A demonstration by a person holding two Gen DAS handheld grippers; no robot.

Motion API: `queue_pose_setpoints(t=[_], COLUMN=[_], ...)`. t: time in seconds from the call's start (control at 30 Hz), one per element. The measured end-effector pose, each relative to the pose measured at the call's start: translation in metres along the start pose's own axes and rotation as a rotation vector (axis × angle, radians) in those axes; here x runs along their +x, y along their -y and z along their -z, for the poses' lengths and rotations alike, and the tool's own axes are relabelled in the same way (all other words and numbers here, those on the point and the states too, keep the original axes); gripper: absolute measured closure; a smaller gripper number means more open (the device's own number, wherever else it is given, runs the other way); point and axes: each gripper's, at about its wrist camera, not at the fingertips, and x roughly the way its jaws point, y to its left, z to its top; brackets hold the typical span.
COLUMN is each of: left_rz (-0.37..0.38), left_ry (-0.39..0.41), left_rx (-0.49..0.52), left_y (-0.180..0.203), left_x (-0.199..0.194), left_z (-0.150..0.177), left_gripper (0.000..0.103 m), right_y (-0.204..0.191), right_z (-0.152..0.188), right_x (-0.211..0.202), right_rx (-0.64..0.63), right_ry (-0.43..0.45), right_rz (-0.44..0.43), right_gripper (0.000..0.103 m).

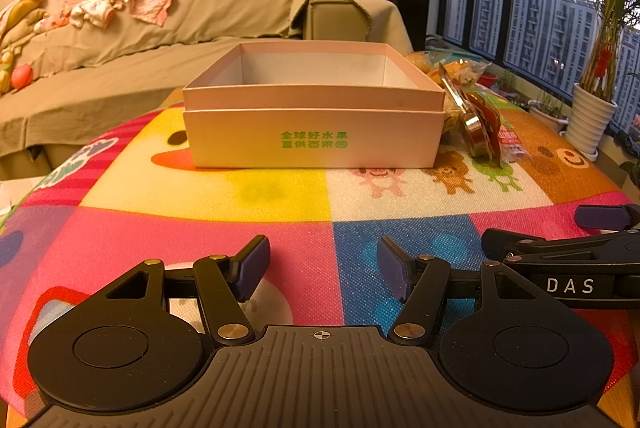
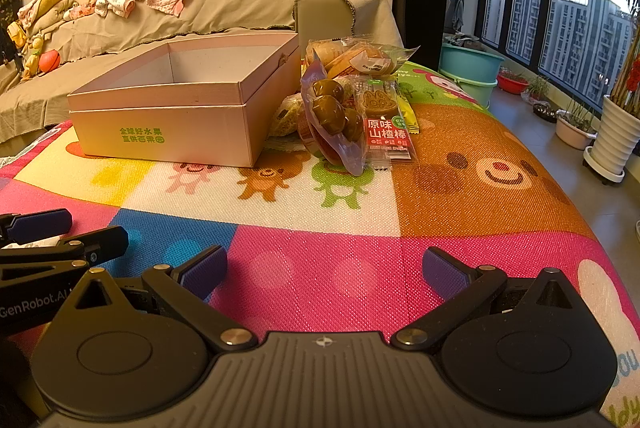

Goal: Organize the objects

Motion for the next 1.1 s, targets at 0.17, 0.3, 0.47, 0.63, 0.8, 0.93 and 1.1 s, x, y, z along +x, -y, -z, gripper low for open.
queue_pose_setpoints(t=[0.17, 0.3, 0.47, 0.63, 0.8, 0.93, 1.1], left_rz=[0.000, -0.002, -0.002, -0.002, -0.002, -0.003, -0.002], left_ry=[0.000, 0.000, -0.001, -0.001, -0.001, -0.001, -0.001], left_rx=[0.000, -0.002, -0.006, -0.005, -0.005, -0.005, -0.005], left_y=[-0.0001, 0.0000, -0.0021, -0.0017, -0.0012, -0.0015, -0.0014], left_x=[0.0001, 0.0005, 0.0020, 0.0012, 0.0010, 0.0011, 0.0010], left_z=[0.0002, 0.0009, -0.0006, -0.0007, -0.0008, -0.0007, -0.0008], left_gripper=[0.037, 0.037, 0.037, 0.037, 0.037, 0.037, 0.037], right_y=[0.0002, 0.0002, 0.0004, 0.0022, -0.0009, 0.0000, 0.0007], right_z=[0.0000, -0.0001, 0.0007, -0.0001, -0.0010, -0.0010, -0.0016], right_x=[0.0008, 0.0019, 0.0021, 0.0016, 0.0044, 0.0040, 0.0031], right_rx=[-0.001, 0.000, 0.002, -0.003, 0.001, -0.001, -0.003], right_ry=[0.000, 0.000, 0.001, -0.003, 0.001, 0.001, -0.002], right_rz=[0.000, 0.000, -0.006, -0.009, -0.002, -0.006, -0.010], right_gripper=[0.000, 0.000, 0.000, 0.000, 0.000, 0.000, 0.000])
